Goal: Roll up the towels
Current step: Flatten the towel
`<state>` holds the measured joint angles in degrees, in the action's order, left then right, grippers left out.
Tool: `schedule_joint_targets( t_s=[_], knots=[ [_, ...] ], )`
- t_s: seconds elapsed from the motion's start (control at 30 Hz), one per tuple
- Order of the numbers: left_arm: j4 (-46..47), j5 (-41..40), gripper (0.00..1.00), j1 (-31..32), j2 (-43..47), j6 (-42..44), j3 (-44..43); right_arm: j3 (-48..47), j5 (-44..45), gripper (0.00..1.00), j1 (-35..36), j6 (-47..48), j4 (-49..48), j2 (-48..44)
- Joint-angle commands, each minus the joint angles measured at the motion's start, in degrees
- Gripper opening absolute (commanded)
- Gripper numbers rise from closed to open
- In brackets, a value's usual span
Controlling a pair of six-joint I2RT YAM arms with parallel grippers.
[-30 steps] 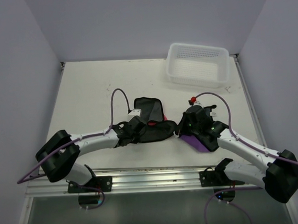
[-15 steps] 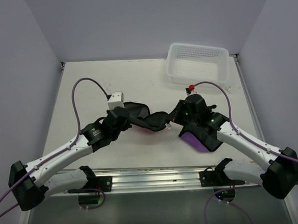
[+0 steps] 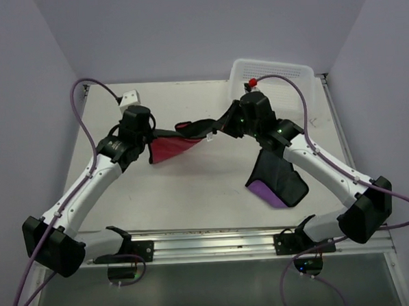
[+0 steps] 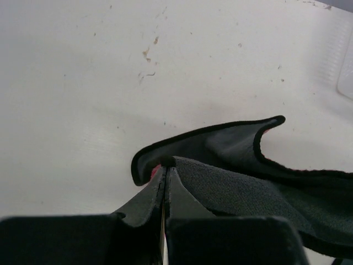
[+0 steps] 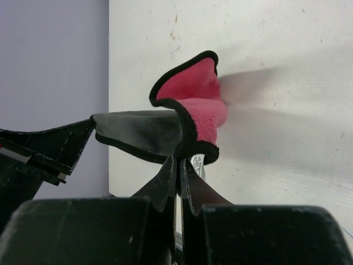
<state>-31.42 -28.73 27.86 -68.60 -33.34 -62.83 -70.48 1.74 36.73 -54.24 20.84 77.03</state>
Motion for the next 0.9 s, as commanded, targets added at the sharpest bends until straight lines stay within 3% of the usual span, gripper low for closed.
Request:
schedule_joint_targets(
  t_s=[0.0, 0.17, 0.37, 0.73, 0.87],
  knots=[
    [1.62, 6.13, 0.0, -4.38, -2.76, 4.25, -7.72, -9.38, 3.88, 0.0, -0.26, 0.01, 3.4, 3.73],
    [-0.04, 12.46, 0.0, -10.36, -9.52, 6.62, -19.67, -17.84, 5.47, 0.0, -2.1, -4.01, 4.82, 10.31],
    [-2.24, 16.69, 0.0, -13.79, -15.77, 7.94, -29.88, -20.31, 5.12, 0.0, -3.95, -7.55, 2.98, 14.28],
    [0.04, 20.82, 0.0, -15.99, -17.8, 8.56, -29.11, -25.23, -2.69, 0.0, -6.85, -4.39, -0.45, 18.42],
    [0.92, 21.87, 0.0, -17.31, -15.43, 8.47, -24.82, -20.34, -3.58, 0.0, -6.94, -3.86, -0.8, 15.52]
  ],
)
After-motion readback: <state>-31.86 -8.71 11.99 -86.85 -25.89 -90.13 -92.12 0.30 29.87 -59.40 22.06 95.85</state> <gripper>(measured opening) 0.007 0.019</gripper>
